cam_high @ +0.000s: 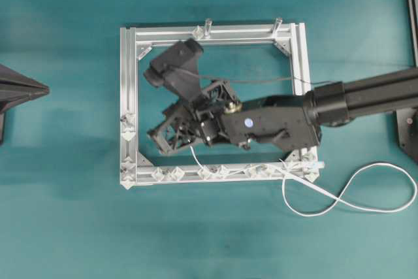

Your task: Move the cable alternately left and right between 8 closely spaced pins so it hooks onto each one.

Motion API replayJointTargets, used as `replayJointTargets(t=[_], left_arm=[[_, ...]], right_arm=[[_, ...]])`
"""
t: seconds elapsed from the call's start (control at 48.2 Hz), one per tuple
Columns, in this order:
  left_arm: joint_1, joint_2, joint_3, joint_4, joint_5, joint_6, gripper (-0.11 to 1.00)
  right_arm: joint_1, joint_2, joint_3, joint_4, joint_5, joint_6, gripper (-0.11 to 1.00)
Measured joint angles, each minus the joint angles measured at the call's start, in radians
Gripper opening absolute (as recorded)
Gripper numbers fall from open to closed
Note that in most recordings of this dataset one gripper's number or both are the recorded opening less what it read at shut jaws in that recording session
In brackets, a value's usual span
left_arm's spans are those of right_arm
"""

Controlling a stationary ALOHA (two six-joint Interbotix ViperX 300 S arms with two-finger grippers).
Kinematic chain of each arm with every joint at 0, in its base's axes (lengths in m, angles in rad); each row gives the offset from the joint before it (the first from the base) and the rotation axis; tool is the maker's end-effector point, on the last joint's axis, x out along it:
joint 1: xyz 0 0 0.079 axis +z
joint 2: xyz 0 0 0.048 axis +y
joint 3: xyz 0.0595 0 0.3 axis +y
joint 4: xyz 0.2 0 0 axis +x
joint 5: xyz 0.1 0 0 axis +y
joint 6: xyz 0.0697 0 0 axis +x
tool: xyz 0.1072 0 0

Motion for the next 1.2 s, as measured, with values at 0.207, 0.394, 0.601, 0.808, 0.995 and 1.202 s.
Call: replayJointTargets(t=[0.207,0.394,0.601,0.808,0.995,1.202], left_arm=[[0.0,0.0,0.0,0.0,0.0,0.0,0.0],[0.0,0.002,0.0,0.0,0.0,0.002,0.0],[0.0,0.0,0.0,0.0,0.0,0.0,0.0],[0.0,0.002,0.0,0.0,0.0,0.0,0.0],[0.0,0.0,0.0,-0.002,0.0,0.0,0.0],[0.0,0.0,0.0,-0.002,0.0,0.0,0.0]], right_arm=[[-0.017,0.028,-0.038,-0.023,-0.035,0.0,0.14],[-0.017,0.077,-0.106,-0.032,-0.054,0.0,0.14],[-0.015,0.12,-0.166,-0.034,-0.058,-0.037,0.14],[-0.012,0.13,-0.186,-0.034,-0.057,-0.08,0.14],[0.02,0.13,-0.187,-0.031,-0.055,-0.08,0.14],[0.081,0.133,-0.187,-0.018,-0.054,-0.078,0.14]])
